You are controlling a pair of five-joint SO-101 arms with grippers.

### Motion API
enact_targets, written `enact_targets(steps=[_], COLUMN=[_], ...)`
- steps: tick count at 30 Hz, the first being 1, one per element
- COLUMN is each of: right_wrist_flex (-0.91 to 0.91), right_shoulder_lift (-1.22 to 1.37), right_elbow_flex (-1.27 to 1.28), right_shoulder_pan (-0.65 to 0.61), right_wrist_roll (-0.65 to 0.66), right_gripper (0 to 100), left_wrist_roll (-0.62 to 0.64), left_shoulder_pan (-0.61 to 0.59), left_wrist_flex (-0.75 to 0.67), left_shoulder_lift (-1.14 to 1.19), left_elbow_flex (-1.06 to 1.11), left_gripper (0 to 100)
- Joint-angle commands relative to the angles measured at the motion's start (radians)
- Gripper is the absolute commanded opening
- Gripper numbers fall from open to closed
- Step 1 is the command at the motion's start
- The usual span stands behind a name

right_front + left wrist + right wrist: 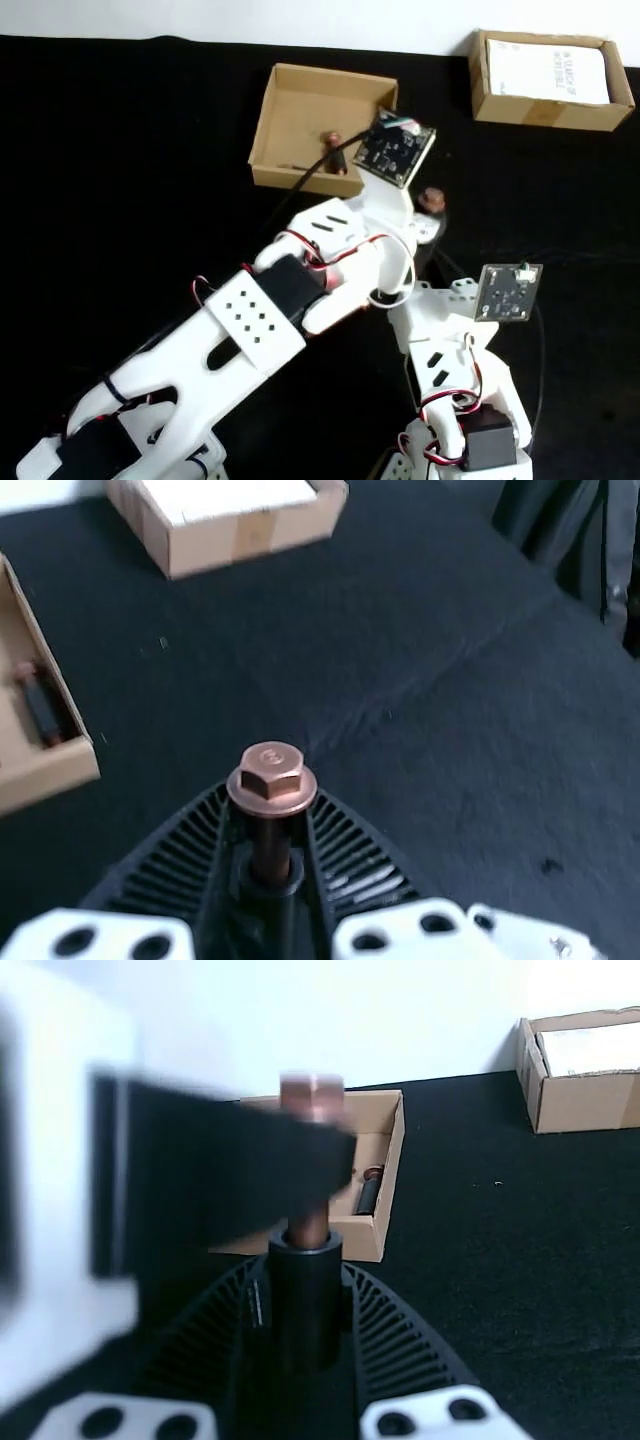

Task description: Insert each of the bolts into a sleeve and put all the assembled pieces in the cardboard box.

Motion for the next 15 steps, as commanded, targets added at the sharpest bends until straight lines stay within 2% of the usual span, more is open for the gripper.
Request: enact_targets(steps=[1, 4, 8, 11, 15], right_wrist_flex=[-0.028, -0.028, -0.028, -0.031, -0.093], right_shoulder_lift=[0.002, 0.002, 0.008, 0.068, 0.216], right_elbow_flex=[-0.007, -0.007, -0.007, -0.021, -0.104], right_shoulder_pan=[-0.004, -0.004, -0.004, -0.001, 0.024], right_wrist_roll=[-0.006, -0.006, -0.009, -0.011, -0.012], right_gripper=[0.8, 0.7, 0.7, 0.7, 0.7], left_wrist_roll=[0.002, 0.002, 0.005, 0.0, -0.003], left_shoulder_pan=[0.016, 0.019, 0.042, 0.053, 0.051], left_wrist_flex=[0.044, 0.207, 0.516, 0.677, 0.793], left_shoulder_lift=[-0.03, -0.03, -0.054, -0.11, -0.234], left_elbow_flex=[-0.012, -0.068, -0.191, -0.242, -0.246], left_gripper=[1, 7, 19, 19, 13])
